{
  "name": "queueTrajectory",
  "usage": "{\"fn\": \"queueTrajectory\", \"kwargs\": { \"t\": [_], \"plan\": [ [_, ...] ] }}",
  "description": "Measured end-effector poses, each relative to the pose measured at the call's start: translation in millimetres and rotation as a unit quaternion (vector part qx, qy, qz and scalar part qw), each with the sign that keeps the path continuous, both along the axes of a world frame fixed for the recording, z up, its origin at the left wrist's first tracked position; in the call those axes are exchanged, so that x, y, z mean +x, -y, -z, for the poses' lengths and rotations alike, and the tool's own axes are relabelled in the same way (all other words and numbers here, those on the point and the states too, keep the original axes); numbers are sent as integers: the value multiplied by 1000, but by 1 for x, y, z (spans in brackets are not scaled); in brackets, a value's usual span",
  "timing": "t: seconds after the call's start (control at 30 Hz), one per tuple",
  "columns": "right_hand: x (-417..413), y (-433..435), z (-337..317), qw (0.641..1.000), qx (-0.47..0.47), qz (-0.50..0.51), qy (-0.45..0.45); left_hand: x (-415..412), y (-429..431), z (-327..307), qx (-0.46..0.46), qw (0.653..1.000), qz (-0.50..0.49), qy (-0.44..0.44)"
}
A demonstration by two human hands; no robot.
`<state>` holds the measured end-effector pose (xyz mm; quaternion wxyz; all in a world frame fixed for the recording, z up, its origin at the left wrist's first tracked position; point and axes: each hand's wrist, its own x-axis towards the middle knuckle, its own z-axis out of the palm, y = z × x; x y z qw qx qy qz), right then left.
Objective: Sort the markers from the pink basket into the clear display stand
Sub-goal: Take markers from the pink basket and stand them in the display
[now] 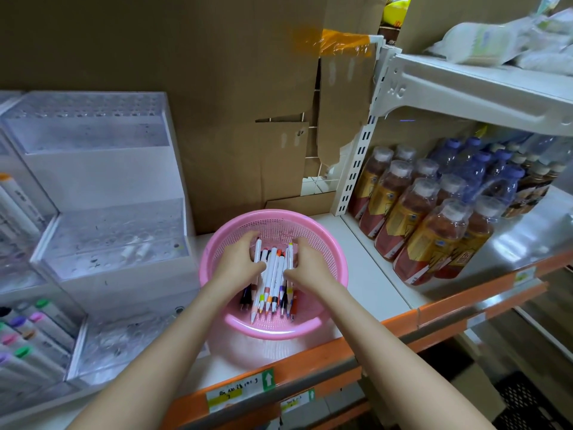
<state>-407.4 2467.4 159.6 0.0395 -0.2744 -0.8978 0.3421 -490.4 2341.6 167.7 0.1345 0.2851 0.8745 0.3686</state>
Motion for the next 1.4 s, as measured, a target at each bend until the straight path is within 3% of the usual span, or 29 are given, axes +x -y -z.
{"fn": "queueTrajectory", "kwargs": {
  "t": [0.43, 0.7, 1.07, 1.4],
  "plan": [
    [15, 27, -56, 972, -21, -48, -227, 14, 28, -52, 202, 971, -6, -129],
    [-2, 92, -118, 929, -18, -130, -347, 34, 89, -120, 272, 939, -11, -212],
    [-51, 188, -158, 913, 20, -207, -351, -3, 219, -156, 239, 924, -135, -267],
    [-104, 289, -170, 905, 17, -224, -362, -50, 321, -163, 236, 921, -149, -272]
  ]
}}
